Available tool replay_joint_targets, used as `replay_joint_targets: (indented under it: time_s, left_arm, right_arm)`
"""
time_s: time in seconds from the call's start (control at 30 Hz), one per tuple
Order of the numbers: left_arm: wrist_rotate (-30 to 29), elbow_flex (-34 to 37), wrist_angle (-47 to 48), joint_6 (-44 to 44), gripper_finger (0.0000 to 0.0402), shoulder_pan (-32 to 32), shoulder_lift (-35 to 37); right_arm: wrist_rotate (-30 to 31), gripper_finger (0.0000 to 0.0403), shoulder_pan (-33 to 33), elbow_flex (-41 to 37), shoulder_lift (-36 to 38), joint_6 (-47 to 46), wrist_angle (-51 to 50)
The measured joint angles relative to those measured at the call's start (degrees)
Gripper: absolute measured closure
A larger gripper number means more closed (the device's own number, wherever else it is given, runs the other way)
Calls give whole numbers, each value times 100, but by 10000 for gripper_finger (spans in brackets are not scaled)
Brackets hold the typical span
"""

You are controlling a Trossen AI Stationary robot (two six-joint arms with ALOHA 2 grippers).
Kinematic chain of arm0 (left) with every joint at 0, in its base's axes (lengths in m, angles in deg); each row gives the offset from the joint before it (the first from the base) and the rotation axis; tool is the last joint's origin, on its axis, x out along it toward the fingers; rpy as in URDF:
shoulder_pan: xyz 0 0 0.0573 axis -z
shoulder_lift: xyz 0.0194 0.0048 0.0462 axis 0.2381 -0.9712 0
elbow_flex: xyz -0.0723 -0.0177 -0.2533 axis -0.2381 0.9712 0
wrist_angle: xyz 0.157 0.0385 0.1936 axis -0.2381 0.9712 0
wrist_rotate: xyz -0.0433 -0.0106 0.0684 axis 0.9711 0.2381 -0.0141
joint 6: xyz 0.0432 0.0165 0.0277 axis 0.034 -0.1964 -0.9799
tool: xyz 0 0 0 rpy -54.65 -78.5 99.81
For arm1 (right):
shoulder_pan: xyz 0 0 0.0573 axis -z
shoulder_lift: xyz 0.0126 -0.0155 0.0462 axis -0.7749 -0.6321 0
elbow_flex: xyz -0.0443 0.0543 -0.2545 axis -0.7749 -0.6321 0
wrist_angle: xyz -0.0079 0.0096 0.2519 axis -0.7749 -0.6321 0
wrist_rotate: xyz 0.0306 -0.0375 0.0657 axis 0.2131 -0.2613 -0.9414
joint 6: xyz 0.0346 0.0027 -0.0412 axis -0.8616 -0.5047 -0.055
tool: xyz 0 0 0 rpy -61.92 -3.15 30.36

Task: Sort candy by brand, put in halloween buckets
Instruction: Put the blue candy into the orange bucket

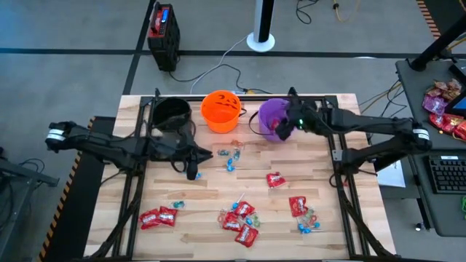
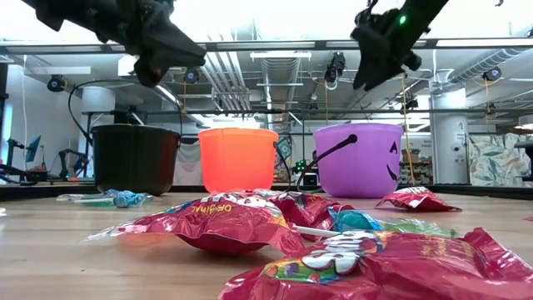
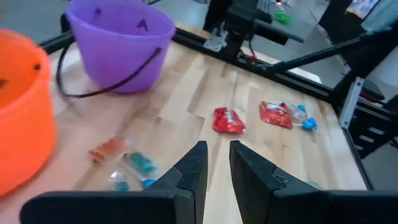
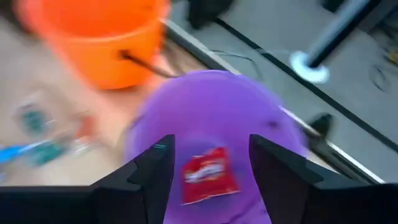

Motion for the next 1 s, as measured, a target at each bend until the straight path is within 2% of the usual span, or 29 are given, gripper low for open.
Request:
replay_joint_targets:
  time_s: [0.17,0.27,0.43,0.63,0.8,0.9,1.0]
  left_arm:
    - [-408,0,-315,66,349,375,-327]
    - [-441,0,-522,174,349,420,-513]
    - [-443,-2,-805,355,349,419,-787]
    - [-446,-114,-1677,403,349,434,-1202]
    - [-446,-447,-1728,341,349,449,-1586]
    - [-402,-766,-1312,379,349,482,-1791]
    - [-354,-1212,-47,664,349,594,-1924]
  right_arm:
    - [6,209,-1442,-413,90,122,780]
    - [-1,215,-2290,-878,-4,179,1729]
    - [22,218,-3210,-1637,-269,210,2811]
    - [48,216,-3530,-2155,-357,-277,3042]
    - [6,216,-3592,-2362,-351,-419,3043]
    - [-37,216,-3590,-2390,-346,-358,3007]
    - [-39,216,-3572,-2333,-344,-193,2971]
